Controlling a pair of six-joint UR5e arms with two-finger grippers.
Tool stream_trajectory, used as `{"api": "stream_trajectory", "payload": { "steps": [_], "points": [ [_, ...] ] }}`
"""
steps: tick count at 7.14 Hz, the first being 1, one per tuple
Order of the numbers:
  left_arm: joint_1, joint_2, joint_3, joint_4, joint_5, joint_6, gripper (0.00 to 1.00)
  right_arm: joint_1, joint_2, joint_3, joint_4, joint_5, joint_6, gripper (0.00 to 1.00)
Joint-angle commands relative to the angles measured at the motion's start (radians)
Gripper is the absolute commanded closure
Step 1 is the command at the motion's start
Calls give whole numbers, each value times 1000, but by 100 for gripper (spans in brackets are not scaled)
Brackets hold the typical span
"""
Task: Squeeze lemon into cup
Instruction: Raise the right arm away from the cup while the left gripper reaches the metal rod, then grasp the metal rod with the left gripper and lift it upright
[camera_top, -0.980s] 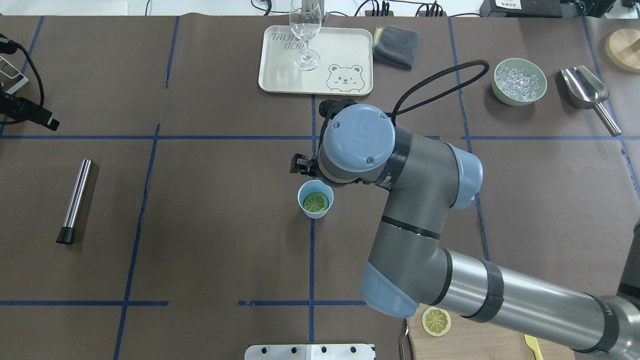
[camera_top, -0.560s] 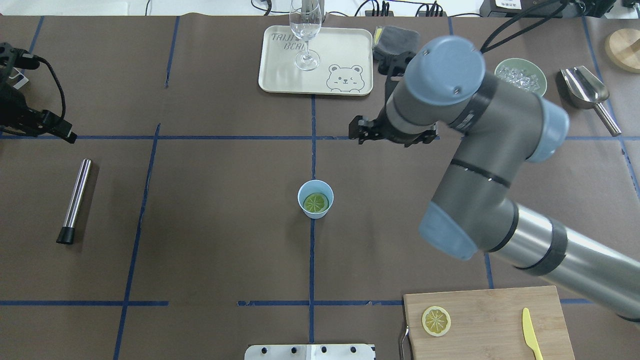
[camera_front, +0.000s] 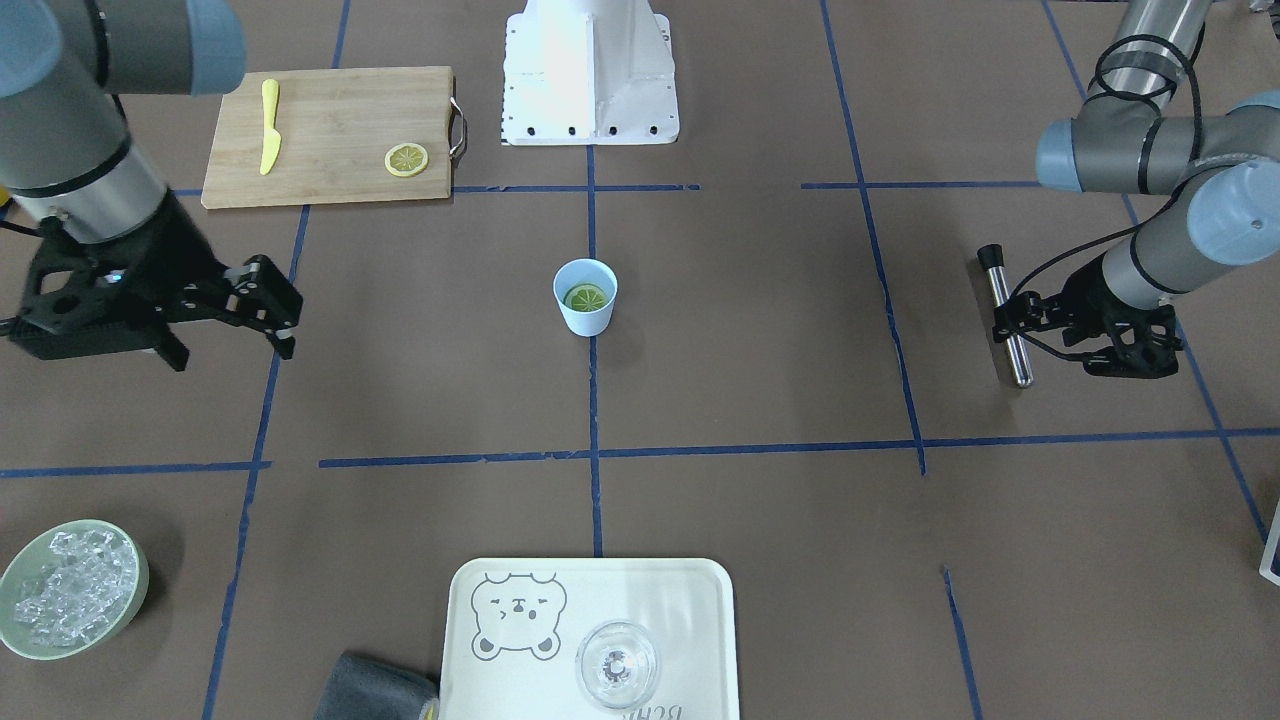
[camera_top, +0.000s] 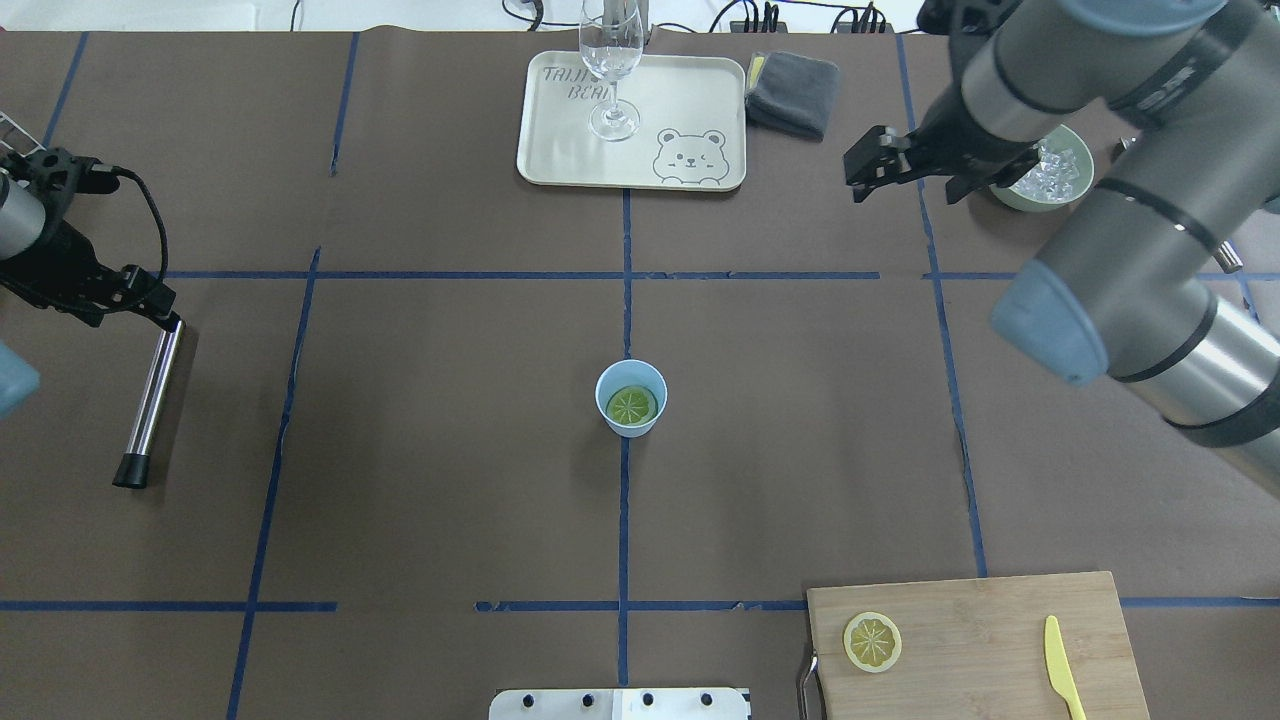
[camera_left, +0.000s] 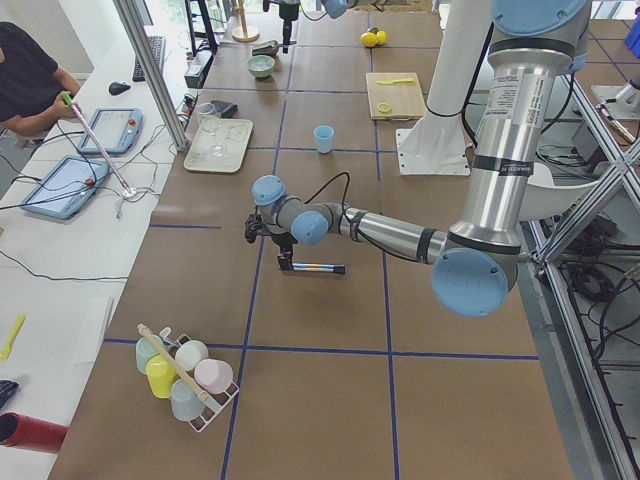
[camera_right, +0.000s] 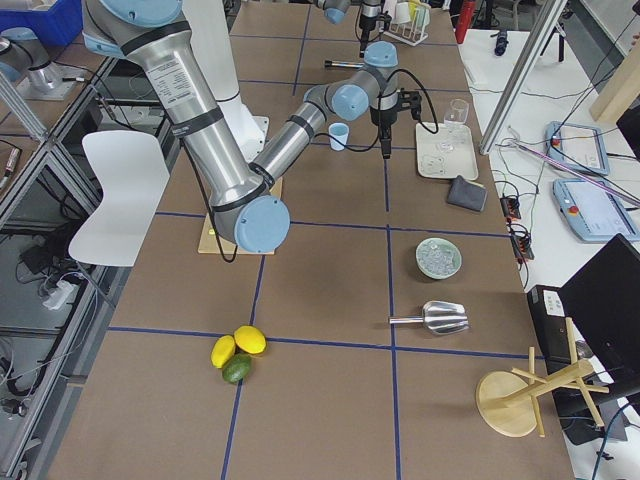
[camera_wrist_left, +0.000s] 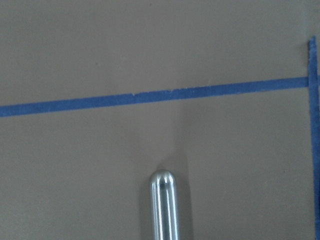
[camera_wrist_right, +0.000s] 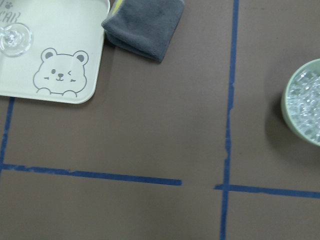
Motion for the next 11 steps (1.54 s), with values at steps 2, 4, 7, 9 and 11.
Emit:
{"api": "stream_trajectory", "payload": {
  "steps": [2, 4, 7, 9, 11],
  "points": [
    [31, 1, 15, -1, 33, -30, 0, 162, -80, -21, -1, 119, -194, 0],
    [33, -10, 39, -3, 38, -23, 0, 204, -124, -21, 3, 147, -217, 0],
    [42, -30, 90, -4, 38, -19, 0, 219, -148, -18, 5, 147, -243, 0],
    [42, -27, 90, -4, 38, -17, 35, 219, -148, -18, 5, 147, -243, 0],
    [43, -27, 89, -3, 38, -19, 74, 219, -143, -16, 5, 147, -243, 0]
  ]
}}
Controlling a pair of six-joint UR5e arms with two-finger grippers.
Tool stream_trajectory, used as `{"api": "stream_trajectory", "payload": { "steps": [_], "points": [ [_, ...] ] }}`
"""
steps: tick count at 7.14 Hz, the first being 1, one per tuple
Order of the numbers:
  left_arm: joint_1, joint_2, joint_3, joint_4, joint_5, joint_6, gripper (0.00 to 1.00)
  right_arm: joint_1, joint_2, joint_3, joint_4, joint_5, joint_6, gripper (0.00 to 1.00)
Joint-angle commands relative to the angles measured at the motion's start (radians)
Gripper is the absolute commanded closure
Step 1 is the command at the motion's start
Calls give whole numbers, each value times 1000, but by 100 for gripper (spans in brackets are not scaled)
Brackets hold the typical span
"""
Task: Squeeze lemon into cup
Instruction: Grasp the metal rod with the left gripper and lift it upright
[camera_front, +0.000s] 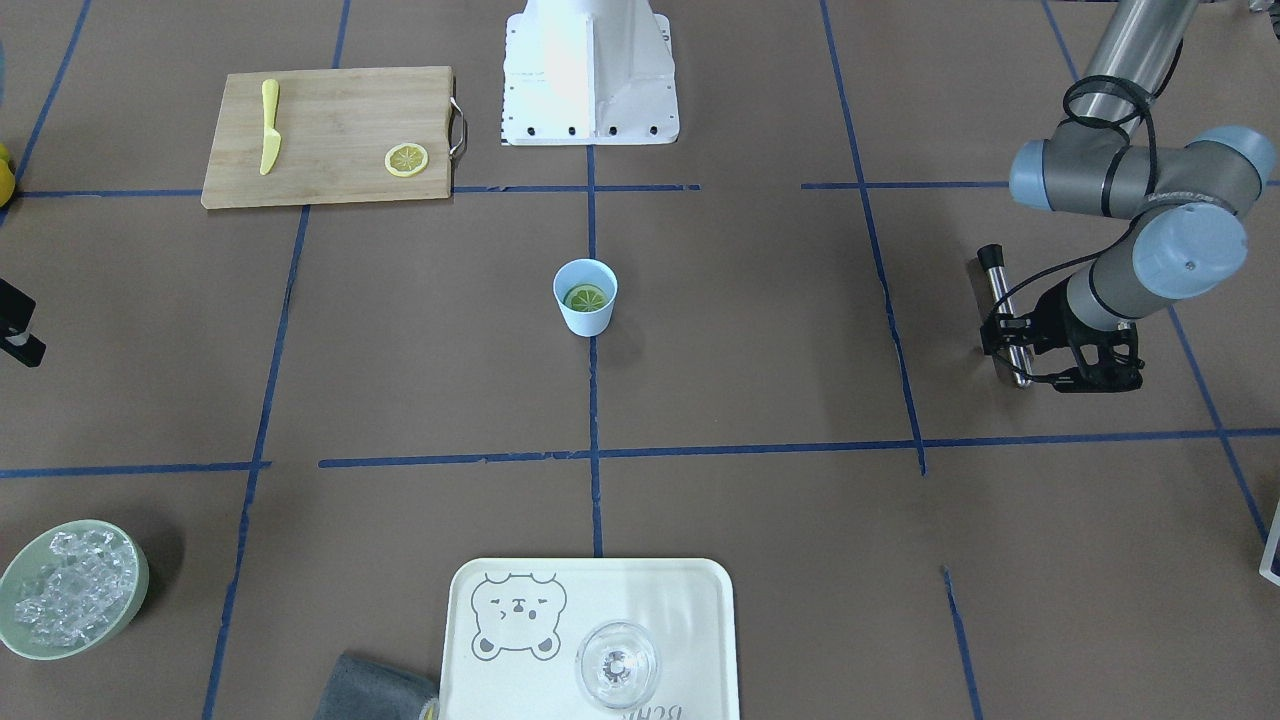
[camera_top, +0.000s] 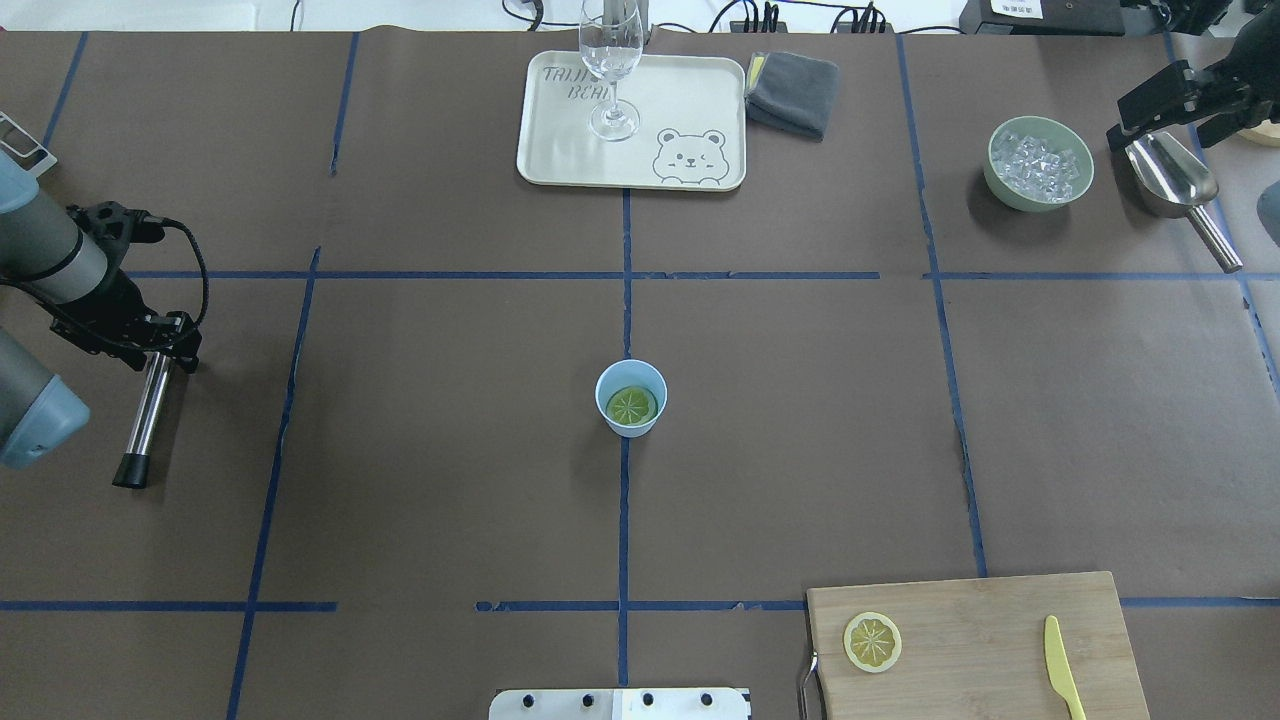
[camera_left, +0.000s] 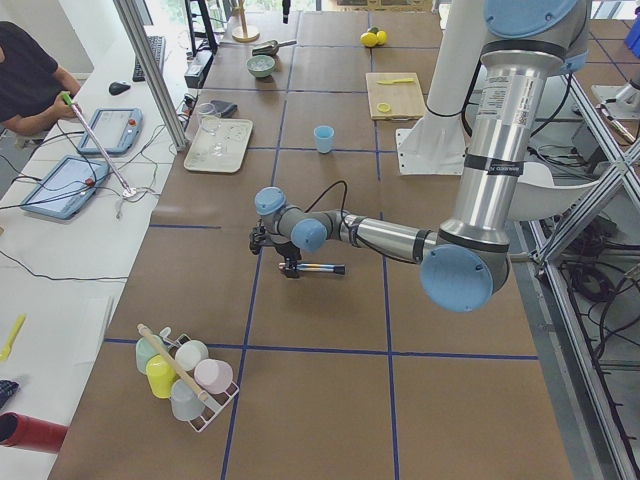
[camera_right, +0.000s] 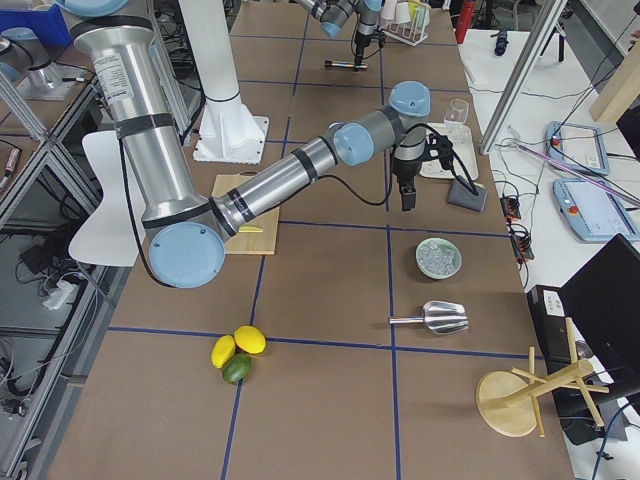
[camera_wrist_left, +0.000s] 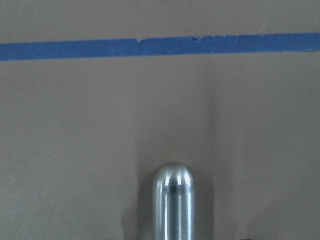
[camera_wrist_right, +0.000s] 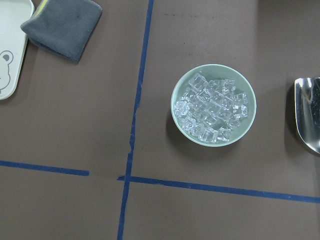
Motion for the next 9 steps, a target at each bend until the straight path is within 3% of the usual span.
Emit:
{"api": "stream_trajectory", "payload": {
  "steps": [1, 4, 6, 7, 9],
  "points": [
    [0, -2, -7, 1, 0, -2, 100, 0, 2, 2, 0, 0, 0, 0],
    [-42, 7, -134, 16, 5, -1, 100, 18, -15, 2, 0, 5, -1, 0],
    [-56, -47, -247, 14, 154, 1, 100, 58, -91, 4, -2, 15, -11, 0],
    [-51, -81, -258, 10, 243, 2, 100, 64, -128, 1, -2, 12, -26, 0],
    [-56, -221, -268, 59, 273, -13, 100, 90, -215, 2, 0, 15, -40, 0]
  ]
}}
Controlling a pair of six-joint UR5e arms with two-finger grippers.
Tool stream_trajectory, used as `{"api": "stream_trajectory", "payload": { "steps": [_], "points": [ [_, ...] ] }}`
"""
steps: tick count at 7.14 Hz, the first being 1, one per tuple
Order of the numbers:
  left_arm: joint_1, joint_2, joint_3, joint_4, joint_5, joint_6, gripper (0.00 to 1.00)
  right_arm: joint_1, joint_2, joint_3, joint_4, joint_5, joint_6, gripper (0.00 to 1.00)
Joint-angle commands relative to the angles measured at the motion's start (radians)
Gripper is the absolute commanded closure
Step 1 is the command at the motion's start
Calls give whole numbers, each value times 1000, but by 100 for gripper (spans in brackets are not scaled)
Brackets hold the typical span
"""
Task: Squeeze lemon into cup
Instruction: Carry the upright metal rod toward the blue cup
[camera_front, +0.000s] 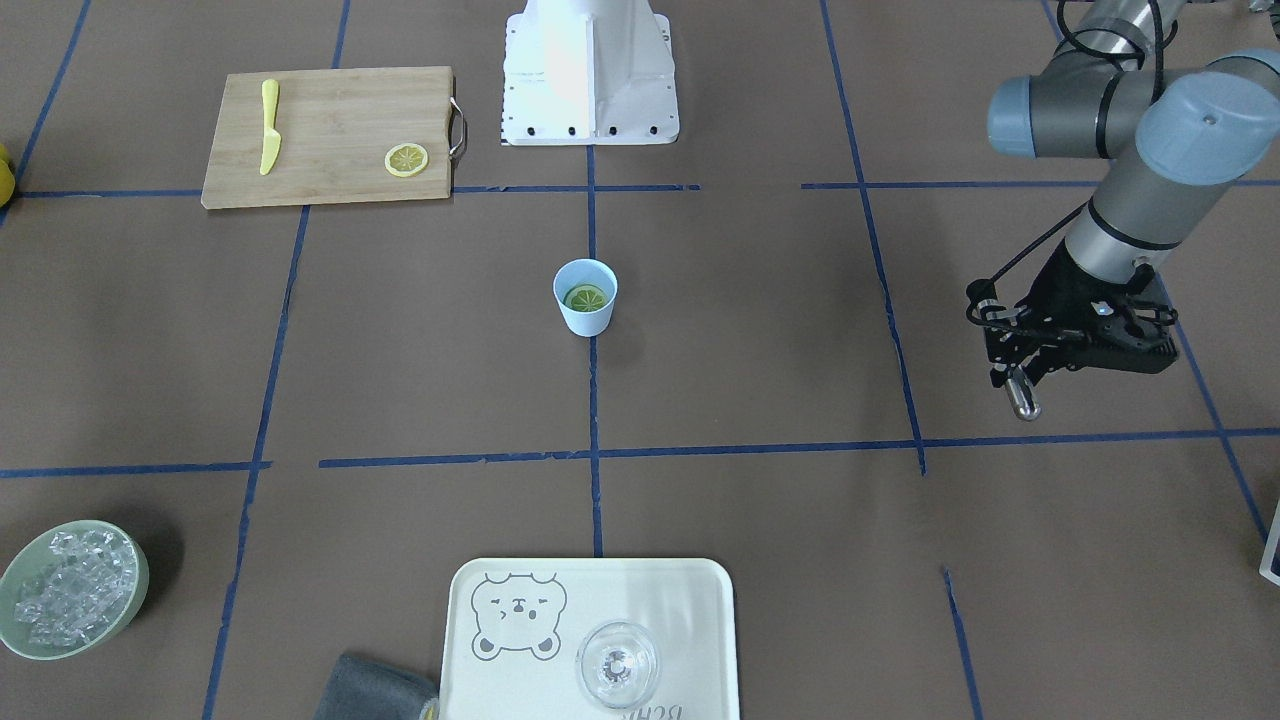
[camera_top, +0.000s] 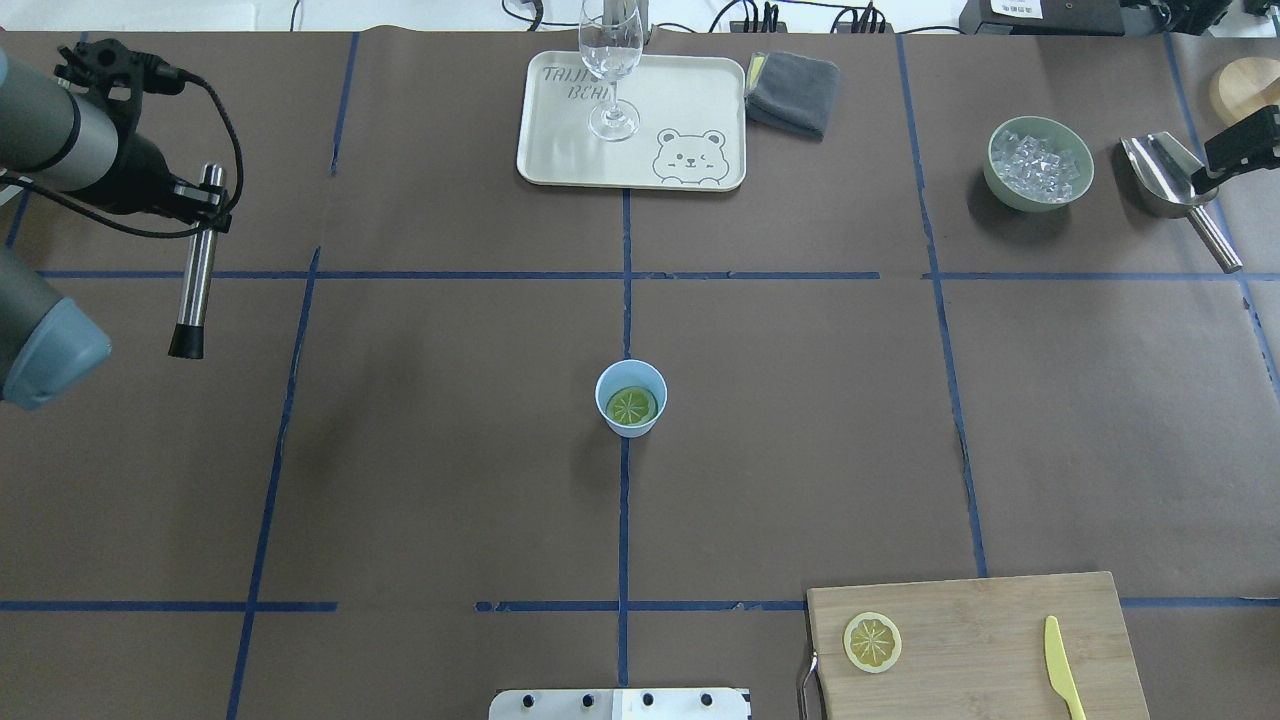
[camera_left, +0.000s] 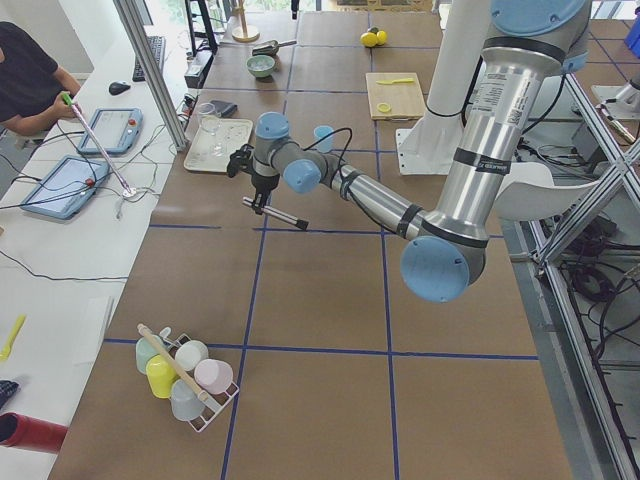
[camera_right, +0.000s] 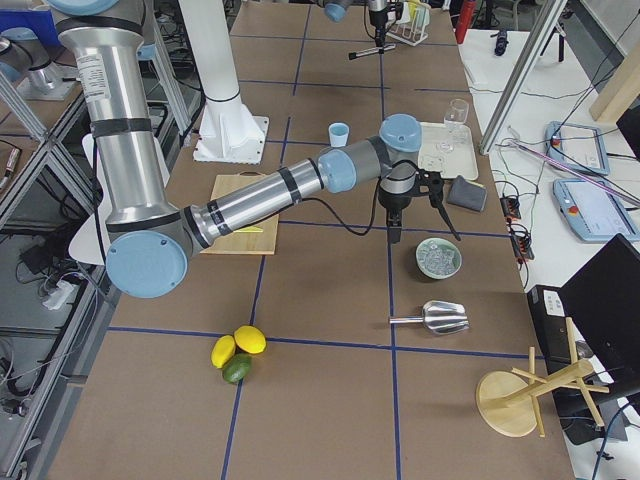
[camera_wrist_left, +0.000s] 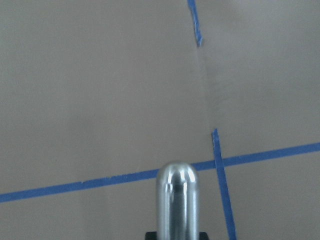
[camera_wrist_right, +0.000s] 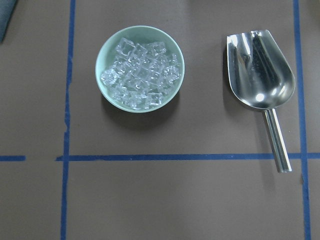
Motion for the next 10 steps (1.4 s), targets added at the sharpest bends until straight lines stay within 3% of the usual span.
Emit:
{"api": "stream_trajectory", "payload": {
  "steps": [1, 2, 5, 8, 10],
  "points": [
    [6, -137, -39, 23, 168, -10, 100, 36, -115, 7, 1, 3, -96, 0],
    [29, -157, -80, 21, 233, -9, 100, 54, -166, 4, 1, -2, -198, 0],
    [148, -170, -200, 14, 503, -15, 100, 192, -186, -112, 1, 20, -388, 0],
    [188, -174, -277, -39, 563, -142, 100, 200, -162, -126, 43, 27, -382, 0],
    [213, -171, -266, -185, 574, -137, 100, 200, -168, -140, 44, 31, -388, 0]
  ]
}}
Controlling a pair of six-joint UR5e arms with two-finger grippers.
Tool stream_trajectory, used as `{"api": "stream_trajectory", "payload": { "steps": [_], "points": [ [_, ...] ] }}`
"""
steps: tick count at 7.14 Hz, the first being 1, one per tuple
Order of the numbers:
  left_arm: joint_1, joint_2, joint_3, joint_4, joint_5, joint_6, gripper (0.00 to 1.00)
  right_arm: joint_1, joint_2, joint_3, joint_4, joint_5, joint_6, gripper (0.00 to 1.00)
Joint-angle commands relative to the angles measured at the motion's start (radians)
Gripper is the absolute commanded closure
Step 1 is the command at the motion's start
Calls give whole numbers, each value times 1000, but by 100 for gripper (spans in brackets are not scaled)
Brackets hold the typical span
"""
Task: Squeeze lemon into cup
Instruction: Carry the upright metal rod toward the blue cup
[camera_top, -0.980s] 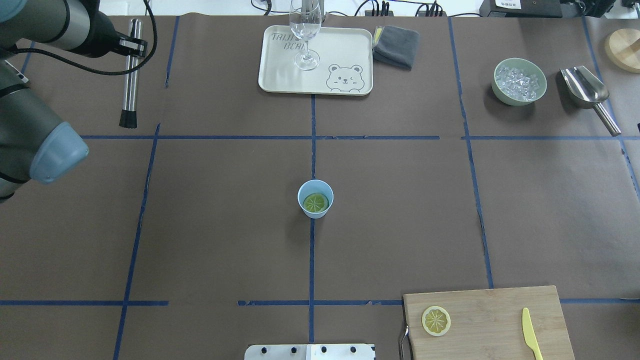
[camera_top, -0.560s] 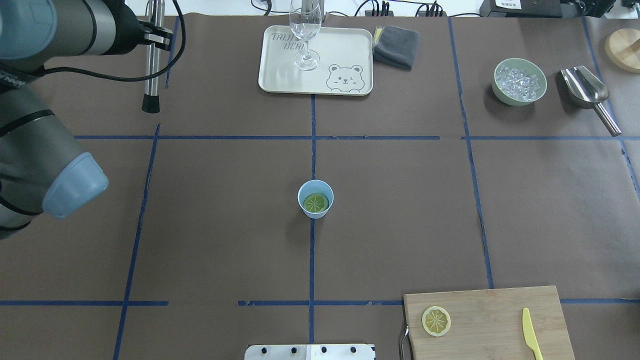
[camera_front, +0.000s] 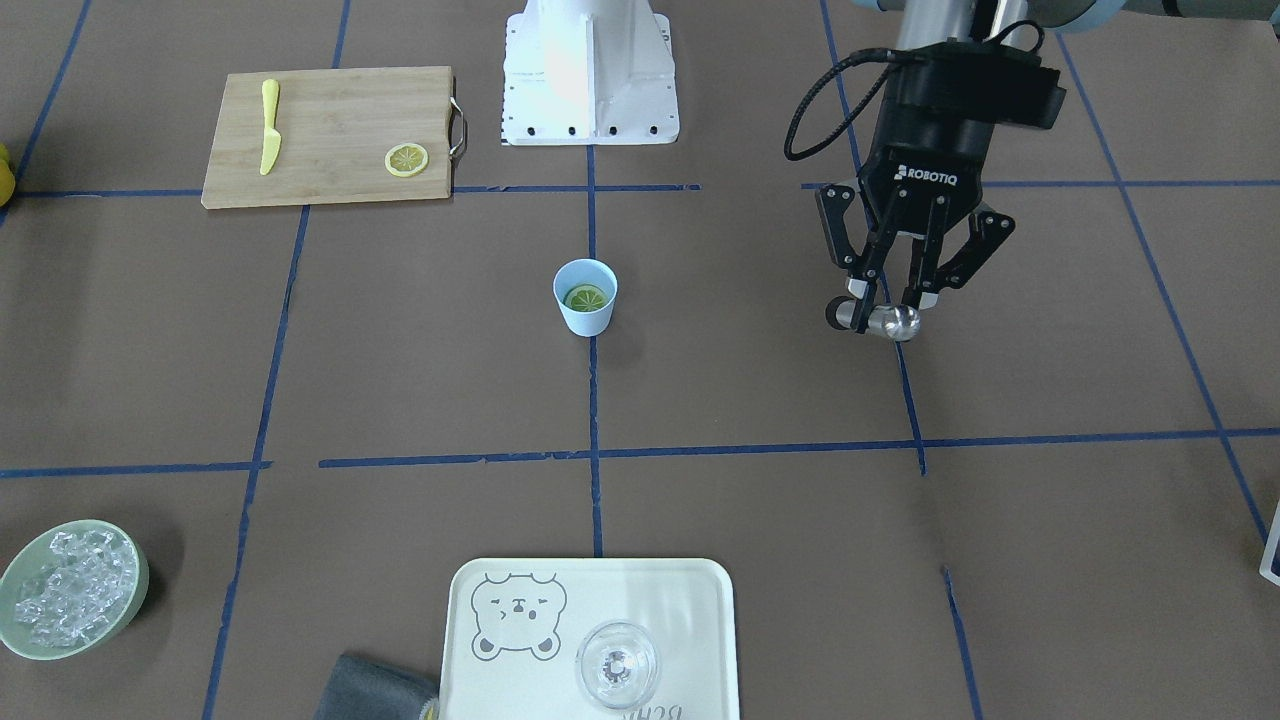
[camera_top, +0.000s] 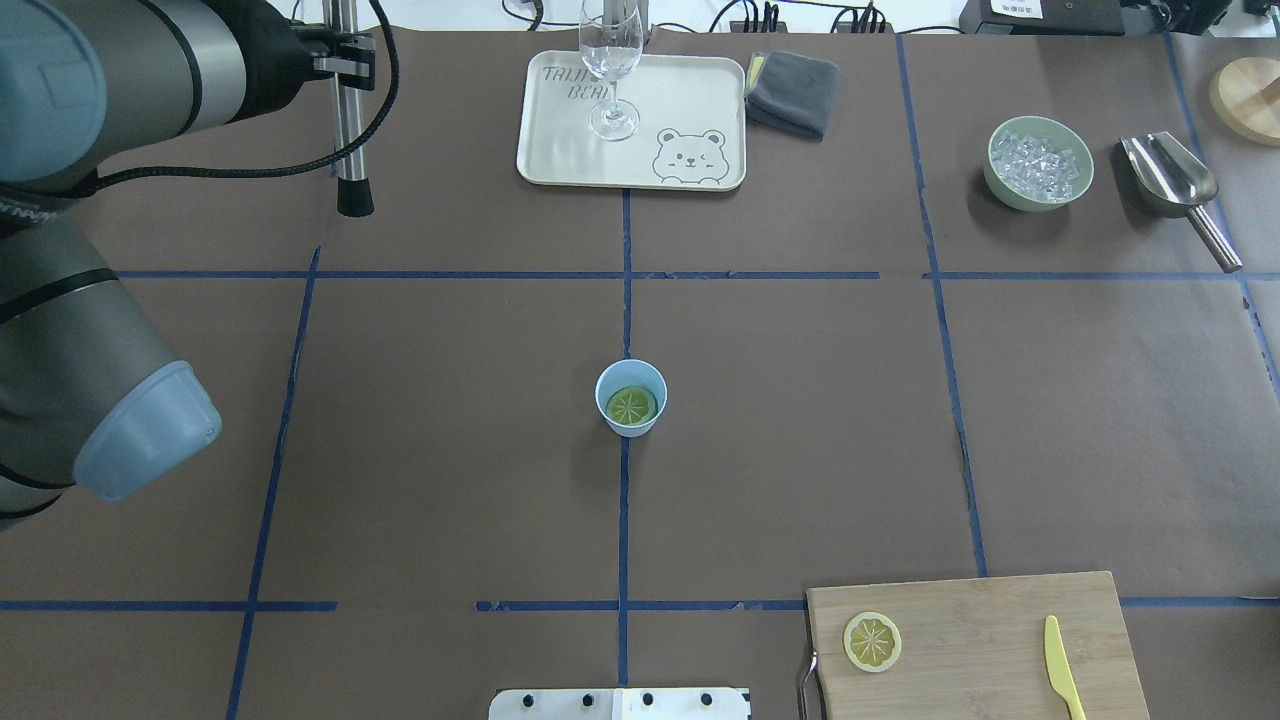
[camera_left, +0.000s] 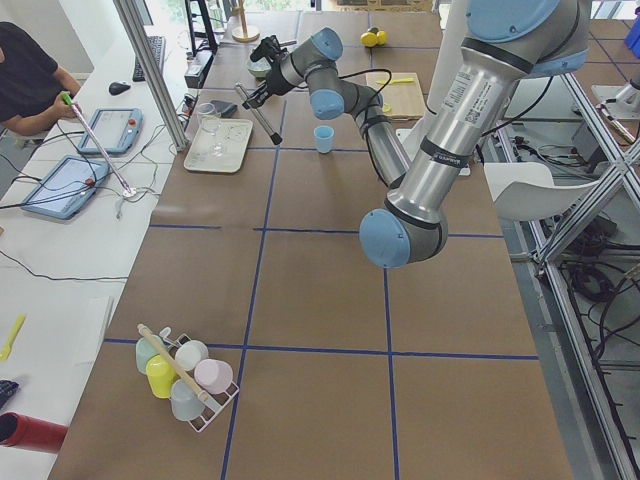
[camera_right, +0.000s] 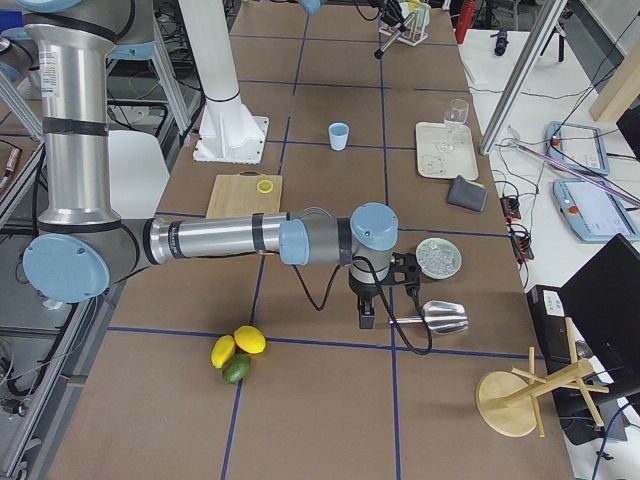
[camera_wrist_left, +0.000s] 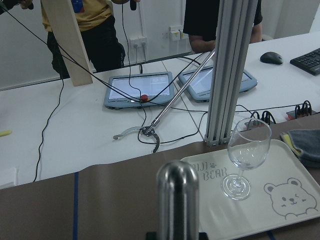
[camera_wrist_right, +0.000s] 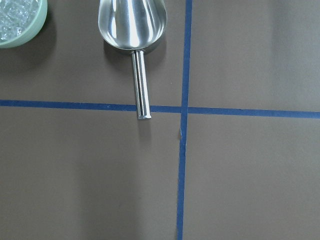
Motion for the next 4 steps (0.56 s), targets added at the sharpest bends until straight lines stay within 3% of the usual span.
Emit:
{"api": "stream_trajectory", "payload": {
  "steps": [1, 2, 3, 4],
  "points": [
    [35, 9, 3, -170, 8, -15, 100, 2, -29, -1, 6, 53, -4, 0],
    [52, 9, -5, -186, 8, -34, 100, 5, -35, -4, 17, 108, -3, 0],
    [96, 9, -15, -198, 43, -141, 100, 5, -43, -1, 18, 108, -3, 0],
    [191, 9, -26, -206, 179, -163, 100, 5, -43, 8, 18, 108, 4, 0]
  ]
}}
